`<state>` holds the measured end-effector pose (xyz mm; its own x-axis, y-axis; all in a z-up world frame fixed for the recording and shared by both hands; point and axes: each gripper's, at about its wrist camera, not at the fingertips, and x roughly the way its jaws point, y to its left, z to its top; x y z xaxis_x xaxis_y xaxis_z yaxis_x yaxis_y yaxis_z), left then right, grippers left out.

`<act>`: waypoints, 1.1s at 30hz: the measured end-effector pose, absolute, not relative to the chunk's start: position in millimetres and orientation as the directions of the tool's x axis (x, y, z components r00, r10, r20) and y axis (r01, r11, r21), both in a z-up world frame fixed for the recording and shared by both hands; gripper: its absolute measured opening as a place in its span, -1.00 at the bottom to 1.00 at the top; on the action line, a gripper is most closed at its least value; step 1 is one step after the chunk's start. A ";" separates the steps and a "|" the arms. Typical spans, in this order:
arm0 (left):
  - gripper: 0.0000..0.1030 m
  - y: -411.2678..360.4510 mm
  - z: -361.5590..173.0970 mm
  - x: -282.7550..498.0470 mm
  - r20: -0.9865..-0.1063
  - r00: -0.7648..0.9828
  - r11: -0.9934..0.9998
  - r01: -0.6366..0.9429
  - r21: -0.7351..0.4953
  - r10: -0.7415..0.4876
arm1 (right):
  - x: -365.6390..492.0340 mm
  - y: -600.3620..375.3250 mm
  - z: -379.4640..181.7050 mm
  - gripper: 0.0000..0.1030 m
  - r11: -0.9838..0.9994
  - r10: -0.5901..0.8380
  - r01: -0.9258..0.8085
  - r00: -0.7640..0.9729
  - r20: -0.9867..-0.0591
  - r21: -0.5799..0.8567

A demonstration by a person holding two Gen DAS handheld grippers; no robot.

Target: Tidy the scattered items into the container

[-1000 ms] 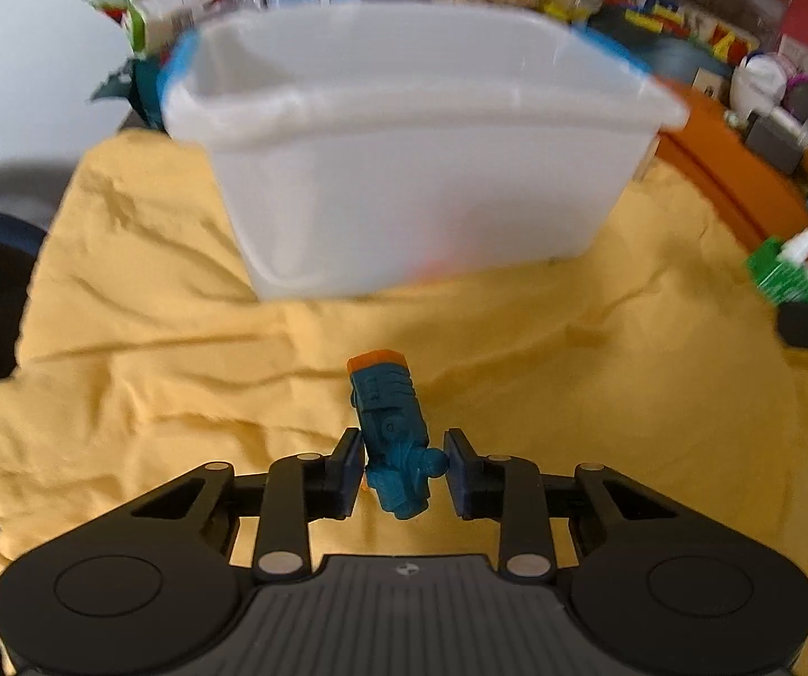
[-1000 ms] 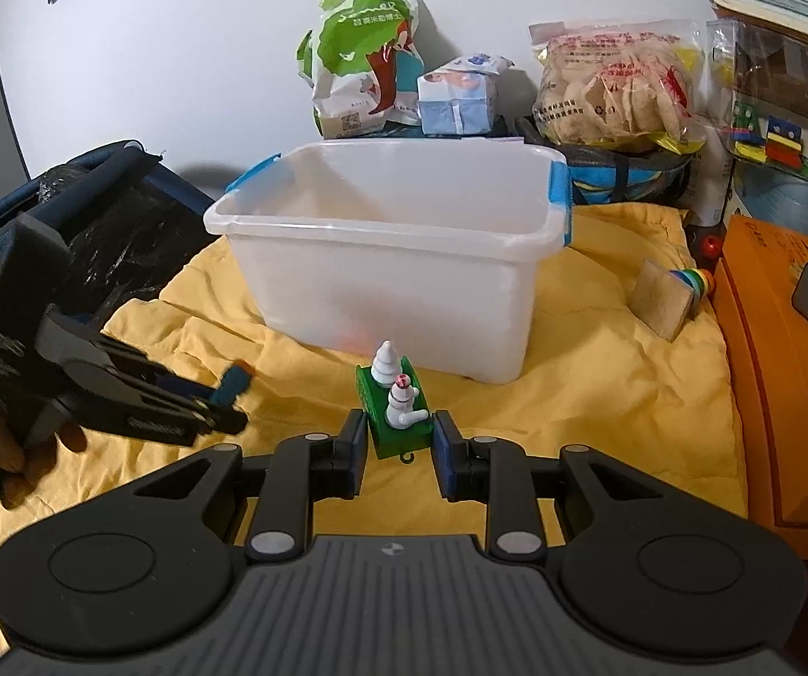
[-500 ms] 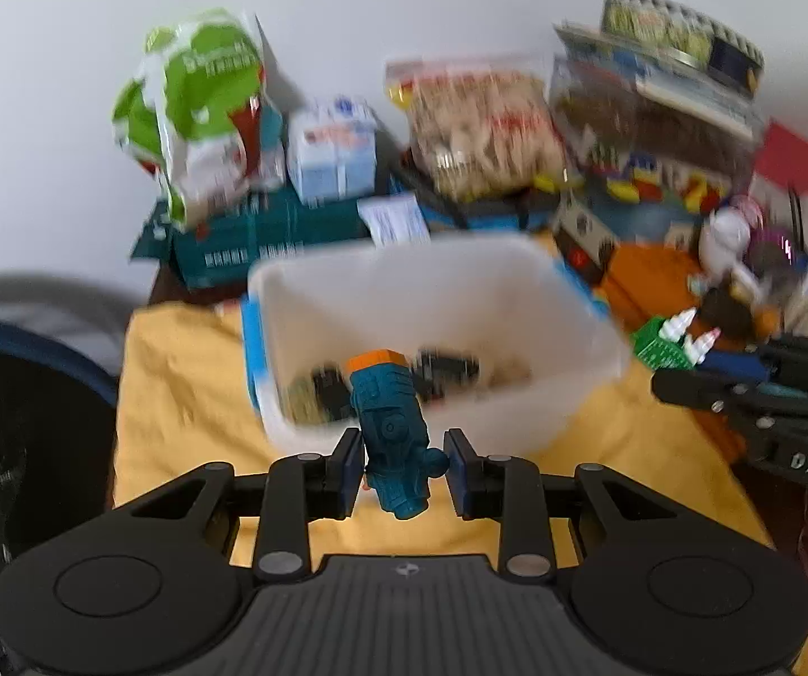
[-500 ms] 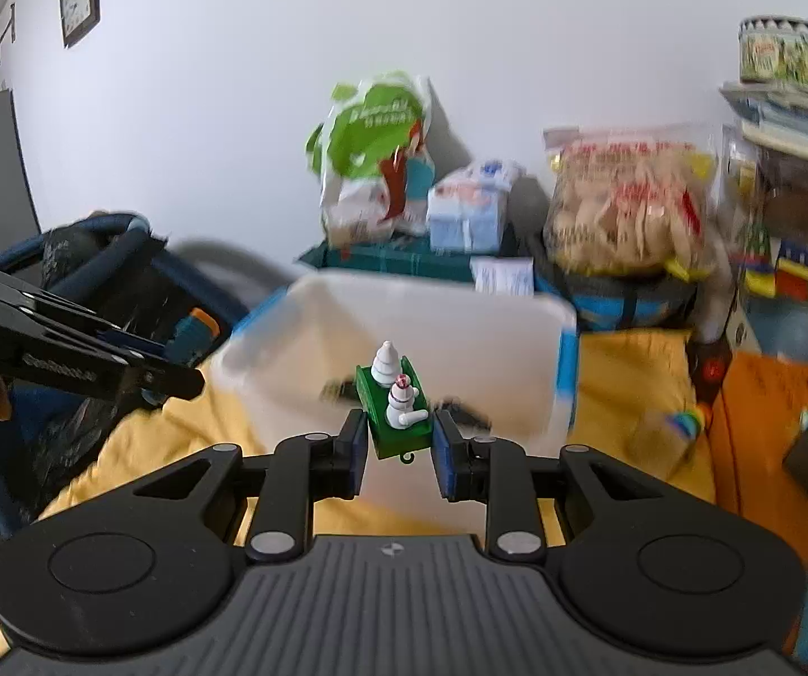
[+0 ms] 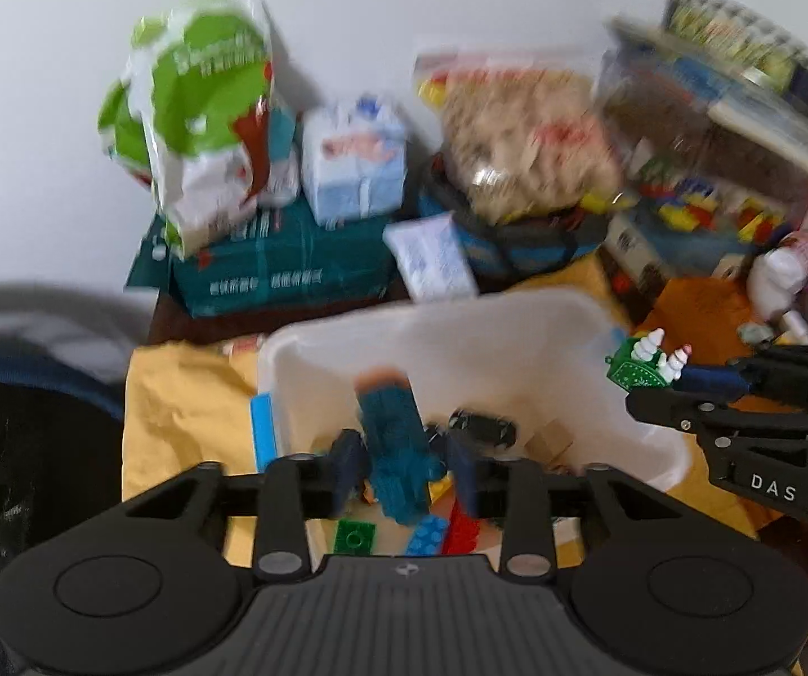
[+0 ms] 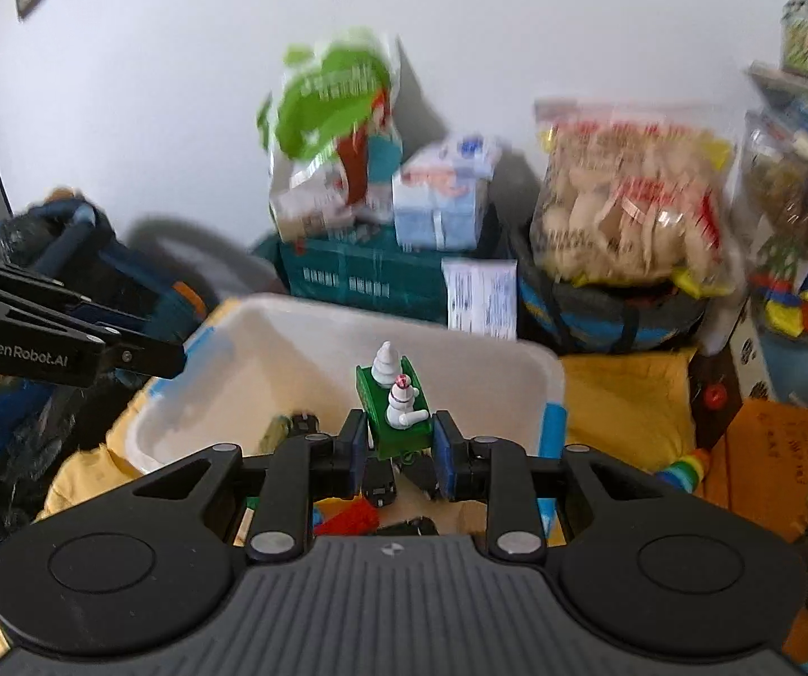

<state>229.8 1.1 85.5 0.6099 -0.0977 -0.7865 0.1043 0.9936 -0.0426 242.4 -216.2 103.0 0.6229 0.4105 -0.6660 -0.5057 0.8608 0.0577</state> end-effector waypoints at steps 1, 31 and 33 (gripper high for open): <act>0.38 0.6 80.7 237.7 -0.801 0.593 0.995 0.094 -0.030 -0.080 | 247.3 -213.4 99.8 0.19 0.866 0.394 -0.498 0.620 -0.678 0.048; 0.67 -3.4 96.8 286.6 -0.923 0.376 0.990 0.071 0.119 0.084 | 280.3 -178.5 129.9 1.00 0.895 0.234 -0.446 0.455 -0.859 0.008; 0.67 -2.4 94.3 288.0 -0.926 0.365 0.990 0.061 0.123 0.093 | 279.9 -177.7 129.7 1.00 0.895 0.230 -0.445 0.451 -0.862 0.007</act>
<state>288.0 -2.4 94.3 0.3652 0.0929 -0.9263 0.0612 0.9905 0.1234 279.9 -177.7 129.7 0.4510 0.2305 -0.8623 -0.4451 0.8954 0.0066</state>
